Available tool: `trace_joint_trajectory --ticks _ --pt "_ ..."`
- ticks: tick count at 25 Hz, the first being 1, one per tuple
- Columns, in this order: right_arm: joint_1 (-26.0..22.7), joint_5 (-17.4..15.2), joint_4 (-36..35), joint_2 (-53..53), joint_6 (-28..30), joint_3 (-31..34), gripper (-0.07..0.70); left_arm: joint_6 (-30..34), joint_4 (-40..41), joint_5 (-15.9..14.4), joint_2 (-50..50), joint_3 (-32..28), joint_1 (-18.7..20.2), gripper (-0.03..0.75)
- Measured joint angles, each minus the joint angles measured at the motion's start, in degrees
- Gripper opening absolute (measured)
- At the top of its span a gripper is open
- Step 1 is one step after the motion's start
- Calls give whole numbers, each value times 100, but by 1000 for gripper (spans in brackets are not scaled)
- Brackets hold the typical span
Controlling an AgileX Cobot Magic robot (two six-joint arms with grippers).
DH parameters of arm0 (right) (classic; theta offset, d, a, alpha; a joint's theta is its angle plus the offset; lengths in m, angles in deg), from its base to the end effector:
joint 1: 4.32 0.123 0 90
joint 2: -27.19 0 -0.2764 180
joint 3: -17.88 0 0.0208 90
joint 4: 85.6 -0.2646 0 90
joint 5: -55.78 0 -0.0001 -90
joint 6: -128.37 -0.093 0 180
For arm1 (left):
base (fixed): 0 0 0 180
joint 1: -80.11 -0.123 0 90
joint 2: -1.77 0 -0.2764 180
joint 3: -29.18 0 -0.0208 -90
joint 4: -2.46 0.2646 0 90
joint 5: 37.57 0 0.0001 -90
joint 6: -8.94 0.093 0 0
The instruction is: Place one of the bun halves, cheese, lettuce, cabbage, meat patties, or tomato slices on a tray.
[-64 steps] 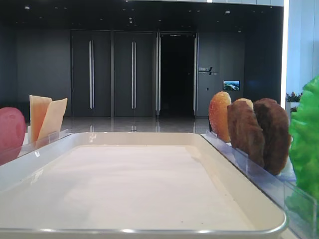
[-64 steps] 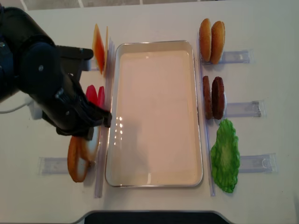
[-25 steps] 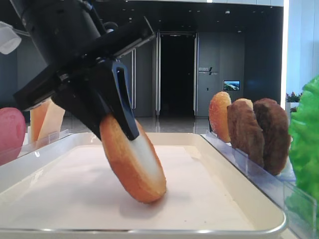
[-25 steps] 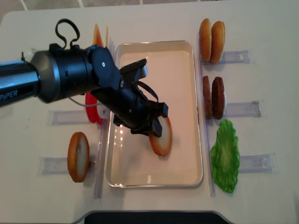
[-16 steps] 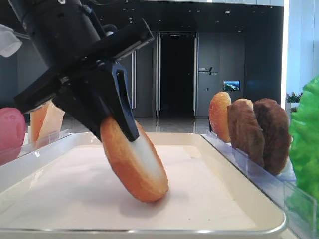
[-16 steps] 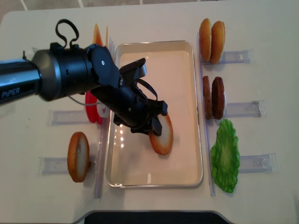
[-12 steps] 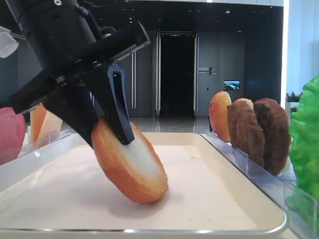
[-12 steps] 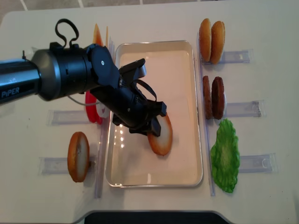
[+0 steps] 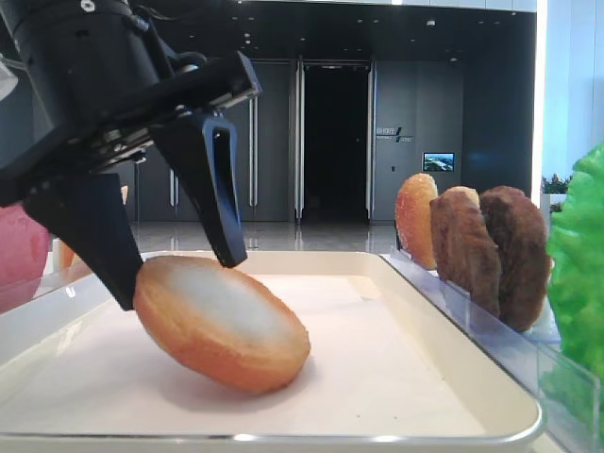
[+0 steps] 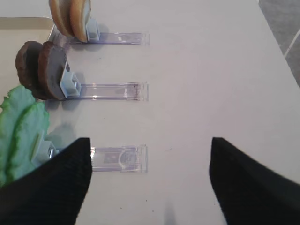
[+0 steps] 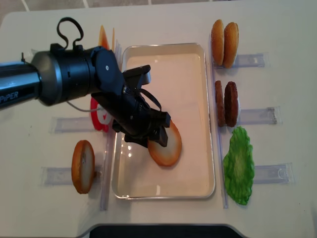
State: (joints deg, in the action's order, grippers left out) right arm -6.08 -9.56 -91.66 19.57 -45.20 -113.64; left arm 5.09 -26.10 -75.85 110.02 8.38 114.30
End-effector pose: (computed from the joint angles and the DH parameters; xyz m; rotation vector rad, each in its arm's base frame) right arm 0.0134 0.0085 0.2763 -0.0965 2.1127 0.0429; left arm 0.2574 -0.2082 0.1496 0.2523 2.9807 -0.6069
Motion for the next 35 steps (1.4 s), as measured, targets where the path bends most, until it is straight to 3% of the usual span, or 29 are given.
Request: trace_joint_trajectory --ticks 5,12,16,19,22,24,35 --pt "0 0 0 0 0 0 527 -487 607 -350 -96 0 0 575" --pt "0 0 0 0 0 0 527 -849 1314 -823 -364 45 0 593" --pt "0 0 0 0 0 0 527 -863 1641 -1385 -543 257 0 592" --pt "0 0 0 0 0 0 527 -863 1828 -1966 -617 492 0 592" --pt "0 0 0 0 0 0 527 -863 2102 -2731 -646 722 0 592" --pt "0 0 0 0 0 0 527 -897 2287 -2986 -646 797 0 592" --pt "0 0 0 0 0 0 527 -1022 2652 -3084 -760 848 0 592"
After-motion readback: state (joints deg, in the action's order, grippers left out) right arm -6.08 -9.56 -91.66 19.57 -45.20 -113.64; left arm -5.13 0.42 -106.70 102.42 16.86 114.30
